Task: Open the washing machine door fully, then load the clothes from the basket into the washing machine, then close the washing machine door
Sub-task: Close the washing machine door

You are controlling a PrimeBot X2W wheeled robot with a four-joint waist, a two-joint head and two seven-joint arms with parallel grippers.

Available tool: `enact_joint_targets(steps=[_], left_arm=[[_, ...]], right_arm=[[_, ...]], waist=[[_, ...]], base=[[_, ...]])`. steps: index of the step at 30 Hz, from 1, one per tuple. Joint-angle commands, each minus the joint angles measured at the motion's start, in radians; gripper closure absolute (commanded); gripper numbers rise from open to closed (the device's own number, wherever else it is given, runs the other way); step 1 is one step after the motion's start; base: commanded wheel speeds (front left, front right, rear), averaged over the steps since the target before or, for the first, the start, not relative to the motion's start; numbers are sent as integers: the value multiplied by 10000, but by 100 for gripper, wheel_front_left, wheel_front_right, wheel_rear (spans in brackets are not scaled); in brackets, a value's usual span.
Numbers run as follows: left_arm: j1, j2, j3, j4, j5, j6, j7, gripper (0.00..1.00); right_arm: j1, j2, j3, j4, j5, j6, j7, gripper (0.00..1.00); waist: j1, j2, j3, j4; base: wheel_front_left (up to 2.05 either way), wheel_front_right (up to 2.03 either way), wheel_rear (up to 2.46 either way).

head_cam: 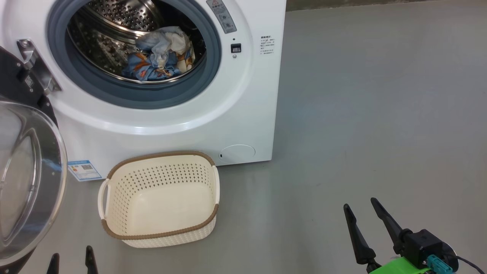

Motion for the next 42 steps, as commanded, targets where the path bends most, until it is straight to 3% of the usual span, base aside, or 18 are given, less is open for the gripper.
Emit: enact_joint_targets(steps=[1, 15, 42], left_arm=[[-374, 71, 368, -283, 139, -24, -66, 0], [-331, 16, 364, -281, 145, -9, -66, 0], [-356, -24, -17, -215, -226, 288, -67, 0]], right_arm=[[-188, -31, 220, -231, 25, 14, -120, 0], [-142, -47, 274, -274, -73, 14, -120, 0], [-208, -165, 407, -408, -207, 14, -28, 0]], waist=[[0, 0, -3, 11], [0, 0, -118, 608], [0, 0, 22, 3629]], base=[[0, 0, 0], [0, 0, 0], [0, 0, 0]])
